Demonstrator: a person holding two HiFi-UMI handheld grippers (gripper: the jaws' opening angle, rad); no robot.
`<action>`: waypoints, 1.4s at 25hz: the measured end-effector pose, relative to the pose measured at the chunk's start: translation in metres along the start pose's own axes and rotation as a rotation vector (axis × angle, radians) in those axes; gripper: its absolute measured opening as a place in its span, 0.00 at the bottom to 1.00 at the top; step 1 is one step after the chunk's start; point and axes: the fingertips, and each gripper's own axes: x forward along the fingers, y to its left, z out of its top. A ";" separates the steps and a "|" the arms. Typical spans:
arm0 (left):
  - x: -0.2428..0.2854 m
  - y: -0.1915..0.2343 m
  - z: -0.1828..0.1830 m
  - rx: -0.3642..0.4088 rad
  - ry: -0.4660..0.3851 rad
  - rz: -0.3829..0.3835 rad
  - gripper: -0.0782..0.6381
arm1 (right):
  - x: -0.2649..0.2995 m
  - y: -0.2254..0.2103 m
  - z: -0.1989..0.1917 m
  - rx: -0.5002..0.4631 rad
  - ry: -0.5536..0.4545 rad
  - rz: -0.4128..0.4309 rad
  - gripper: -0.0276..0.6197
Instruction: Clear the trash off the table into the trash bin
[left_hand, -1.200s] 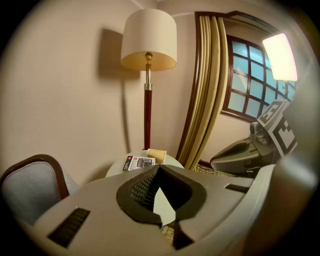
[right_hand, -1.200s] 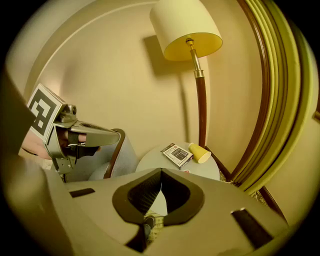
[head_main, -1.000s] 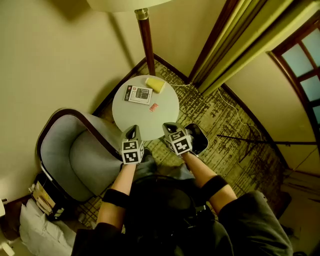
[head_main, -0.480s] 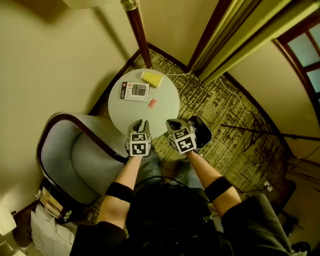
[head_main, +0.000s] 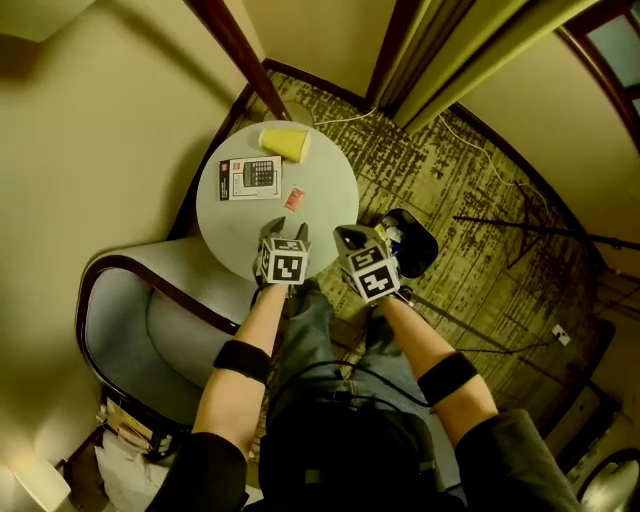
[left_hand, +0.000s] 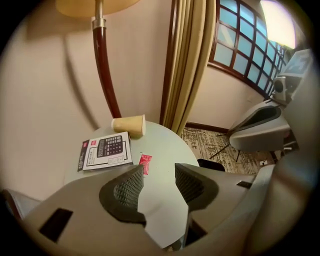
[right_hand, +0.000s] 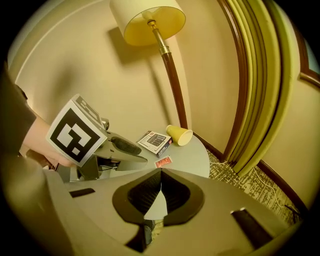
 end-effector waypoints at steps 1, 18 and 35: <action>0.011 0.001 -0.002 0.008 0.017 -0.004 0.39 | 0.005 -0.005 -0.005 0.011 0.004 -0.006 0.04; 0.131 0.032 -0.024 0.140 0.161 0.045 0.37 | 0.052 -0.037 -0.058 0.098 0.002 -0.039 0.04; 0.128 0.037 -0.026 0.071 0.143 0.100 0.14 | 0.034 -0.055 -0.064 0.143 -0.012 -0.072 0.04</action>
